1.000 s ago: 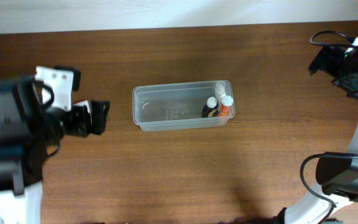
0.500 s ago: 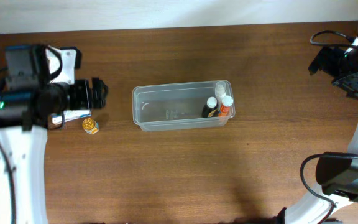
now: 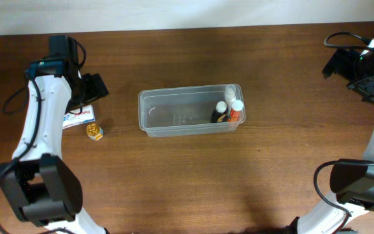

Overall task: Pack container
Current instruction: 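Move the left gripper to the white Panadol box and grasp it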

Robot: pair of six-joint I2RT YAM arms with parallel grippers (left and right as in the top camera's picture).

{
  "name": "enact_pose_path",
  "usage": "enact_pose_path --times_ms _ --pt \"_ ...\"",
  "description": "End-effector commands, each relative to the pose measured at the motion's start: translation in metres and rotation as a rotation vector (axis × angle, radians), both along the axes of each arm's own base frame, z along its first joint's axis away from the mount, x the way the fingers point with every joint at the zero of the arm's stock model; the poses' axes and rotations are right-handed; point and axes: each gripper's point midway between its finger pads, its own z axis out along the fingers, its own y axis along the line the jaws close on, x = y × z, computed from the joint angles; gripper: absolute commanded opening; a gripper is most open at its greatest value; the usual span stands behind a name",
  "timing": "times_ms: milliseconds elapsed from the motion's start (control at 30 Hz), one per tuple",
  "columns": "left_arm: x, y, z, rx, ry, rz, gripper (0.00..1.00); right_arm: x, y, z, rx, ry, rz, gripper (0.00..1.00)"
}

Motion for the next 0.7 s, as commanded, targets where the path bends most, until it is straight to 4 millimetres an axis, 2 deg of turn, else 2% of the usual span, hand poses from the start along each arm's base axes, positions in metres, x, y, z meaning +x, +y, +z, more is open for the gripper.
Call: enact_pose_path --times_ms 0,167,300,433,533,667 --pt "0.002 0.026 -0.015 -0.015 0.007 0.202 0.99 0.0 -0.003 0.0 -0.007 0.0 -0.013 0.98" --pt "-0.007 0.057 -0.037 -0.062 0.036 0.473 0.99 0.0 -0.003 0.0 -0.007 0.0 -0.013 0.98" --pt "-0.016 0.072 -0.055 -0.096 0.067 0.65 0.99 0.0 -0.003 0.0 -0.007 0.0 -0.013 0.98" --pt "-0.018 0.072 -0.073 -0.154 0.087 0.837 0.99 0.0 -0.003 0.0 -0.007 0.0 -0.013 0.98" --pt "-0.017 0.065 -0.083 -0.221 0.102 0.974 0.99 0.0 -0.003 0.0 -0.007 0.0 -0.013 0.98" --pt "-0.008 0.06 -0.098 -0.273 0.101 1.027 0.99 0.0 -0.003 0.0 -0.007 0.0 -0.013 0.98"
